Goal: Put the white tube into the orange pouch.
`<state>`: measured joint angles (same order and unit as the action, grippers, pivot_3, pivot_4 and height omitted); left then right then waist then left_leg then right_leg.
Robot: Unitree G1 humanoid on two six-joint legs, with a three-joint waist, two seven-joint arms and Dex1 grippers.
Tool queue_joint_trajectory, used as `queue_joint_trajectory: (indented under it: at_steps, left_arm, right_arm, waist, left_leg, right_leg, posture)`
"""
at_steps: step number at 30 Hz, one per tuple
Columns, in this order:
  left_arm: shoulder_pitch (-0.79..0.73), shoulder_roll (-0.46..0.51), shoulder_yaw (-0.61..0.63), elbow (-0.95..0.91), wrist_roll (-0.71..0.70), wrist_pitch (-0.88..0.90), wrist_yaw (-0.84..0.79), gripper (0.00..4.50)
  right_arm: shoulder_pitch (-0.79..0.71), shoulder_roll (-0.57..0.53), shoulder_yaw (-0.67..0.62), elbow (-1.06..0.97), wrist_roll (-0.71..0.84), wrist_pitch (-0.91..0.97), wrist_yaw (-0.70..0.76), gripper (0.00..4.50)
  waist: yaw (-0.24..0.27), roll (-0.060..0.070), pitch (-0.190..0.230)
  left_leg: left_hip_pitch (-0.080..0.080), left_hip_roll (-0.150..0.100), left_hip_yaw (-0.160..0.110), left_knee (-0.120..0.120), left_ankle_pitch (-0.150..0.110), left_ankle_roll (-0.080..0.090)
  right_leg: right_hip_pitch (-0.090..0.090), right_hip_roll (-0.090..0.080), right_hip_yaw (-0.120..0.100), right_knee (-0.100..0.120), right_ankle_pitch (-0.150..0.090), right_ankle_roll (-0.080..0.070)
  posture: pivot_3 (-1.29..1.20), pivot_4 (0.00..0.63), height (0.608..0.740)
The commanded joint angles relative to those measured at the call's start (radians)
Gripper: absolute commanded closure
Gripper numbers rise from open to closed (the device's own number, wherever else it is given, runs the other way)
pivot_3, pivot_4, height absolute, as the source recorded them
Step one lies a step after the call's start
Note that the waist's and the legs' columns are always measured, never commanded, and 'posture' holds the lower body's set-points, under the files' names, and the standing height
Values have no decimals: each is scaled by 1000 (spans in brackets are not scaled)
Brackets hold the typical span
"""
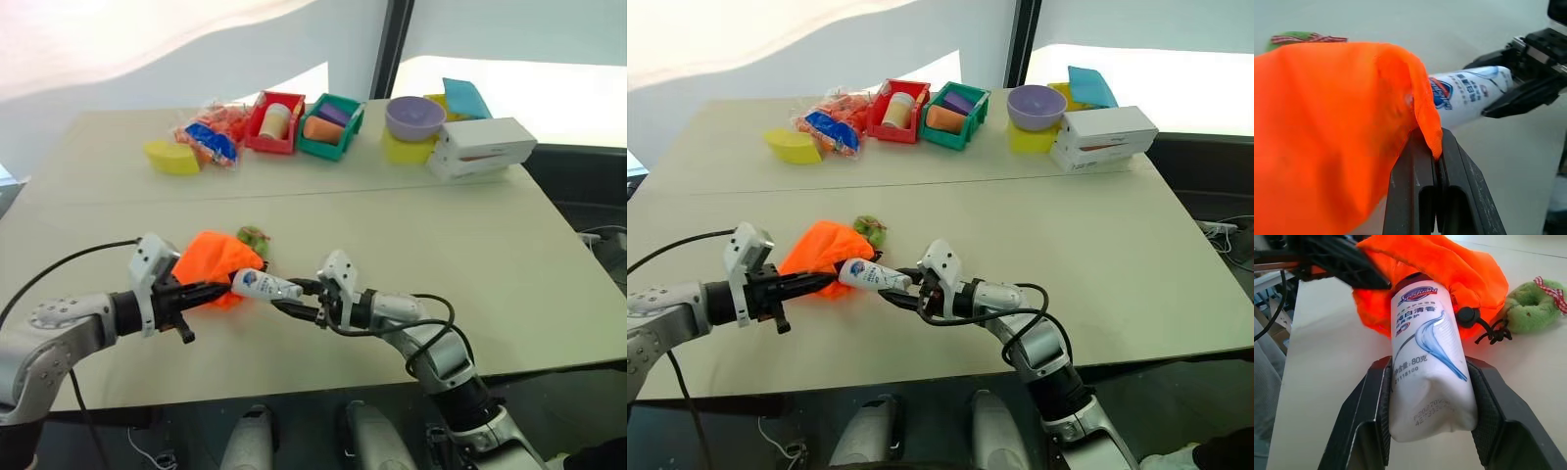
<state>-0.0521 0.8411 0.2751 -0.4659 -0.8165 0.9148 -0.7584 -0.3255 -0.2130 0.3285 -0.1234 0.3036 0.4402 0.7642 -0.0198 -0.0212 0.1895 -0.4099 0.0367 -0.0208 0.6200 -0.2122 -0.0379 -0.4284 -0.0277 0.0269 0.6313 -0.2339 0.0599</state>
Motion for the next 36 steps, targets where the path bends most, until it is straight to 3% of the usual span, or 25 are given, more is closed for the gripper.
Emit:
queue_joint_trajectory:
  at_steps: [1, 12, 29, 35, 36]
  left_arm:
    - [-25, 9, -15, -40, -12, 6, 1, 4500]
    - [-62, -6, -142, -108, 20, 4, 22, 4500]
    - [-58, -56, -226, -156, 24, -7, 52, 4500]
    - [-19, -60, -160, -115, 24, -24, 52, 4500]
    - [-11, -59, -142, -102, 23, -27, 50, 4500]
  right_arm:
    - [-25, 33, -2, -10, -15, -39, -28, 2857]
    - [-136, 109, 47, 80, -85, -30, -71, 2857]
    - [-286, 250, 103, 287, -224, -42, -176, 2857]
    - [-237, 199, 89, 184, -183, -1, -95, 119]
    - [-225, 182, 81, 157, -172, 11, -79, 49]
  waist:
    - [0, 0, 0]
    - [0, 0, 0]
    - [-1, 0, 0]
    - [0, 0, 0]
    - [1, 0, 0]
  left_leg:
    - [0, 0, 0, 0, 0, 0]
    - [0, 0, 0, 0, 0, 0]
    - [0, 0, 0, 0, 0, 0]
    - [0, 0, 0, 0, 0, 0]
    - [0, 0, 0, 0, 0, 0]
  right_leg:
    - [0, 0, 0, 0, 0, 0]
    - [0, 0, 0, 0, 0, 0]
    - [0, 1, 0, 1, 0, 0]
    - [0, 1, 0, 1, 0, 0]
    - [0, 1, 0, 1, 0, 0]
  posture:
    - [0, 150, 740]
    - [0, 150, 740]
    - [0, 150, 740]
    - [0, 150, 740]
    - [0, 150, 740]
